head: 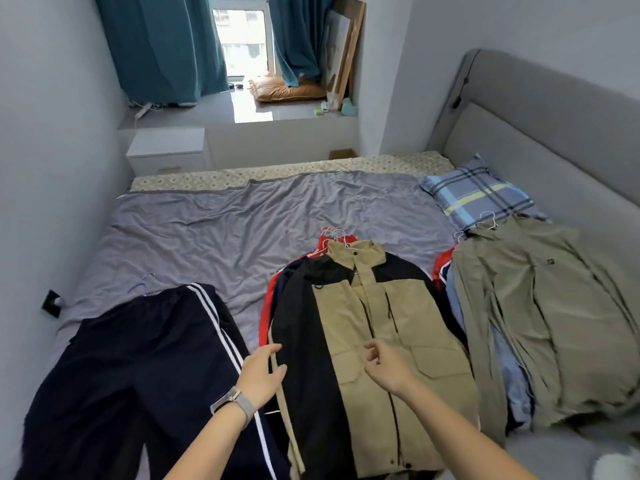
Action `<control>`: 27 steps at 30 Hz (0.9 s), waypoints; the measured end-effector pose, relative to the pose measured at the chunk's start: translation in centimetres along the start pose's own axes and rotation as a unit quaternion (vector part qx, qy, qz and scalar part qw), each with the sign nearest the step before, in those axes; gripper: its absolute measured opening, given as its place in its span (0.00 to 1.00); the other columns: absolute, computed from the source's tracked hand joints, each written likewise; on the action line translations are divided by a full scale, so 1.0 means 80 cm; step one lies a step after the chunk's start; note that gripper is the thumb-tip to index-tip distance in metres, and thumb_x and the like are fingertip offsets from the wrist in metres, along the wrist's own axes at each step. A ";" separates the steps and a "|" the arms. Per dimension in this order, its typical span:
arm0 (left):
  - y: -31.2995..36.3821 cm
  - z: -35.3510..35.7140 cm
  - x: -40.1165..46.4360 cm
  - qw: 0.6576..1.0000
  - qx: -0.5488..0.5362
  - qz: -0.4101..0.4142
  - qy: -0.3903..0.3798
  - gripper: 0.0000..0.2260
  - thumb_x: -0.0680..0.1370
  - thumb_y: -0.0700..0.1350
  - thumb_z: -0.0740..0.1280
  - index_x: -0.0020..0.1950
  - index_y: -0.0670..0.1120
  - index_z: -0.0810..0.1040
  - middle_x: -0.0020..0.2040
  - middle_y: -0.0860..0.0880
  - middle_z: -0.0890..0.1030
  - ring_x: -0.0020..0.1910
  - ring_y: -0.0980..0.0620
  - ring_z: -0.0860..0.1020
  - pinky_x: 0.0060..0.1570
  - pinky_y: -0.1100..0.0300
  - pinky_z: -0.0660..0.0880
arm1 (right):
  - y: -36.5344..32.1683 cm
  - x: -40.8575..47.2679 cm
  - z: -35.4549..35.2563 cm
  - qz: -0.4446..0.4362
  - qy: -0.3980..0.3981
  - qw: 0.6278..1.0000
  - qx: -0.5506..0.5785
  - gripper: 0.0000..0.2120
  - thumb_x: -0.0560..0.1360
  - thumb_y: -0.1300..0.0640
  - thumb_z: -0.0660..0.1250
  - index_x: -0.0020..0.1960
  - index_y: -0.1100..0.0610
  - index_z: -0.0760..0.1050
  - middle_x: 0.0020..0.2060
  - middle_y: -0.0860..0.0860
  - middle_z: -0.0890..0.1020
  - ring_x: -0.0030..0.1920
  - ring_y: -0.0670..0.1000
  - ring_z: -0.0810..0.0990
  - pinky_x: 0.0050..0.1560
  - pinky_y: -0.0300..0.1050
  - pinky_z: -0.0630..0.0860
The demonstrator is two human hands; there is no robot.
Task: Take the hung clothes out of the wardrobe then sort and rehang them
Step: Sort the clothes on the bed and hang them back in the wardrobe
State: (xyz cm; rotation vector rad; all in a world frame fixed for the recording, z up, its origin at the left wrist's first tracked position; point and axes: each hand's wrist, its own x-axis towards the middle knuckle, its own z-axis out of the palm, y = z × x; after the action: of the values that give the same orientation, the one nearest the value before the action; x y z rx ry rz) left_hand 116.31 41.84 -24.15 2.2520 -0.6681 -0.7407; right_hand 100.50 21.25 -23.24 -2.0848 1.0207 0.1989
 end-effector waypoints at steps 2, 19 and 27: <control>0.009 0.011 -0.004 1.000 -0.007 -0.007 -0.015 0.20 0.75 0.45 0.67 0.66 0.47 0.72 0.64 0.52 0.74 0.66 0.54 0.70 0.67 0.58 0.66 | 0.011 0.003 -0.017 -0.009 -0.007 1.000 0.004 0.19 0.75 0.59 0.64 0.66 0.53 0.69 0.48 0.46 0.75 0.44 0.43 0.73 0.36 0.28 0.66; 0.135 0.086 0.116 0.999 -0.009 -0.027 0.035 0.27 0.73 0.45 0.71 0.69 0.43 0.67 0.68 0.45 0.68 0.68 0.48 0.68 0.67 0.58 0.64 | 0.095 0.108 -0.154 0.007 0.040 0.999 0.018 0.23 0.75 0.61 0.64 0.69 0.57 0.67 0.64 0.51 0.72 0.63 0.50 0.72 0.60 0.38 0.68; 0.232 0.191 0.189 0.984 -0.075 -0.108 0.119 0.26 0.70 0.41 0.73 0.67 0.44 0.70 0.64 0.46 0.72 0.62 0.51 0.72 0.62 0.58 0.69 | 0.187 0.266 -0.247 -0.027 -0.079 0.993 -0.078 0.24 0.74 0.59 0.64 0.70 0.56 0.65 0.67 0.53 0.68 0.64 0.50 0.71 0.60 0.36 0.68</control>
State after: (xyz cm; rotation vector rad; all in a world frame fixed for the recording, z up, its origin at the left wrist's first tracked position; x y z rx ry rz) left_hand 112.28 13.78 -25.09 2.2466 -0.2487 -0.5869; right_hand 100.08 -11.06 -28.17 -2.1957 0.8756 0.4209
